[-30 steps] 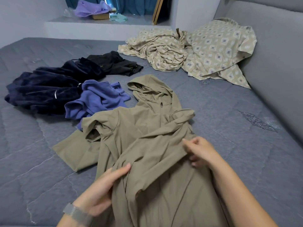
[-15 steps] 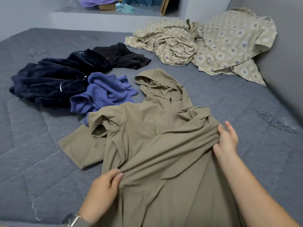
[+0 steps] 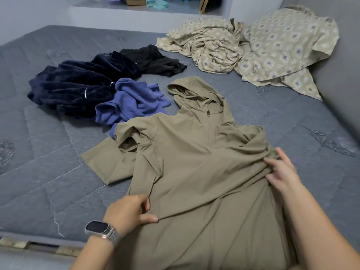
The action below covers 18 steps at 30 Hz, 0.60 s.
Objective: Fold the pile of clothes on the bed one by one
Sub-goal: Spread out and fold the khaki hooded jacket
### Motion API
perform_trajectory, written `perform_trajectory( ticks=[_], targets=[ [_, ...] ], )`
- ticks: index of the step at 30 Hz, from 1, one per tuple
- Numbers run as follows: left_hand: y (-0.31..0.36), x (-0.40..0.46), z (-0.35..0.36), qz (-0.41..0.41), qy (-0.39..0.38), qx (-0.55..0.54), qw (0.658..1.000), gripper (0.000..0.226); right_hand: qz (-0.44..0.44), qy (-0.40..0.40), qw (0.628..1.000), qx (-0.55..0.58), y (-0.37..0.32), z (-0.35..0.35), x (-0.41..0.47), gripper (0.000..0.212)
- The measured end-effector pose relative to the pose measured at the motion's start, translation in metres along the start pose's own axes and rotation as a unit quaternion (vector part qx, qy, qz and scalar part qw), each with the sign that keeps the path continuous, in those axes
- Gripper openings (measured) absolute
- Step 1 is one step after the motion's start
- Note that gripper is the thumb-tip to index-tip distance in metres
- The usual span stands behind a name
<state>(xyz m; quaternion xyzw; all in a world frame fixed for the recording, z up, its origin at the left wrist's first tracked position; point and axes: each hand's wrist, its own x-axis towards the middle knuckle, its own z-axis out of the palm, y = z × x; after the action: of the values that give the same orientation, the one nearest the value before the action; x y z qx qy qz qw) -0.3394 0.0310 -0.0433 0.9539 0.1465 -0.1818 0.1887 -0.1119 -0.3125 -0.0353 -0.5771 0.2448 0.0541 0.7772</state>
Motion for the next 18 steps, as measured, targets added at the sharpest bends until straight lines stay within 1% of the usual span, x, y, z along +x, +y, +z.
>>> perform_trajectory(
  ticks=[1,2,3,4,5,6,7,8,9,10,11,12,13,14,15,16,17,18],
  targets=[
    [-0.001,-0.001,0.003,0.002,-0.006,0.004,1.0,0.041,-0.029,0.018,0.986,-0.166,0.003,-0.004,-0.002,0.062],
    [-0.002,-0.001,0.006,0.006,-0.009,0.008,1.0,0.039,-0.083,0.06,0.945,-0.309,0.007,-0.006,-0.003,0.055],
    [-0.002,-0.002,0.009,0.013,-0.009,0.013,1.0,0.037,-0.151,0.105,0.896,-0.405,0.008,-0.007,-0.004,0.048],
    [-0.002,-0.002,0.012,0.021,-0.002,0.011,1.0,0.036,-0.219,0.145,0.852,-0.453,0.006,-0.007,-0.005,0.042],
    [-0.002,-0.001,0.014,0.029,0.013,0.006,0.999,0.038,-0.292,0.168,0.816,-0.471,0.001,-0.003,-0.006,0.038],
    [-0.002,0.0,0.016,0.037,0.029,-0.002,0.999,0.042,-0.357,0.168,0.785,-0.477,-0.004,0.002,-0.004,0.04],
    [-0.001,0.003,0.016,0.042,0.043,-0.02,0.998,0.047,-0.39,0.136,0.757,-0.506,-0.011,0.009,-0.001,0.047],
    [0.002,0.005,0.017,0.053,0.05,-0.045,0.996,0.048,-0.384,0.084,0.715,-0.578,-0.018,0.016,0.006,0.055],
    [0.005,0.008,0.017,0.065,0.049,-0.067,0.994,0.043,-0.351,0.025,0.654,-0.669,-0.024,0.021,0.011,0.061],
    [0.008,0.01,0.016,0.074,0.042,-0.08,0.993,0.035,-0.311,-0.021,0.582,-0.751,-0.028,0.023,0.019,0.061],
    [0.01,0.012,0.014,0.078,0.036,-0.088,0.992,0.033,-0.281,-0.046,0.516,-0.807,-0.033,0.025,0.028,0.054],
    [0.011,0.013,0.011,0.081,0.035,-0.091,0.992,0.035,-0.269,-0.059,0.466,-0.841,-0.04,0.026,0.039,0.042],
    [0.01,0.014,0.008,0.078,0.031,-0.09,0.992,0.036,-0.27,-0.068,0.441,-0.854,-0.049,0.029,0.048,0.03],
    [0.007,0.014,0.004,0.071,0.025,-0.087,0.993,0.035,-0.278,-0.077,0.438,-0.851,-0.059,0.033,0.059,0.025],
    [0.004,0.015,0.002,0.06,0.019,-0.08,0.995,0.034,-0.299,-0.092,0.456,-0.833,-0.068,0.038,0.067,0.024],
    [0.0,0.014,-0.001,0.051,0.014,-0.069,0.996,0.033,-0.318,-0.113,0.493,-0.802,-0.079,0.047,0.071,0.024],
    [-0.002,0.014,-0.002,0.043,0.004,-0.06,0.997,0.034,-0.332,-0.14,0.547,-0.756,-0.089,0.056,0.073,0.024],
    [-0.004,0.013,-0.003,0.038,-0.008,-0.058,0.998,0.034,-0.331,-0.167,0.609,-0.701,-0.097,0.066,0.071,0.024]
  ],
)
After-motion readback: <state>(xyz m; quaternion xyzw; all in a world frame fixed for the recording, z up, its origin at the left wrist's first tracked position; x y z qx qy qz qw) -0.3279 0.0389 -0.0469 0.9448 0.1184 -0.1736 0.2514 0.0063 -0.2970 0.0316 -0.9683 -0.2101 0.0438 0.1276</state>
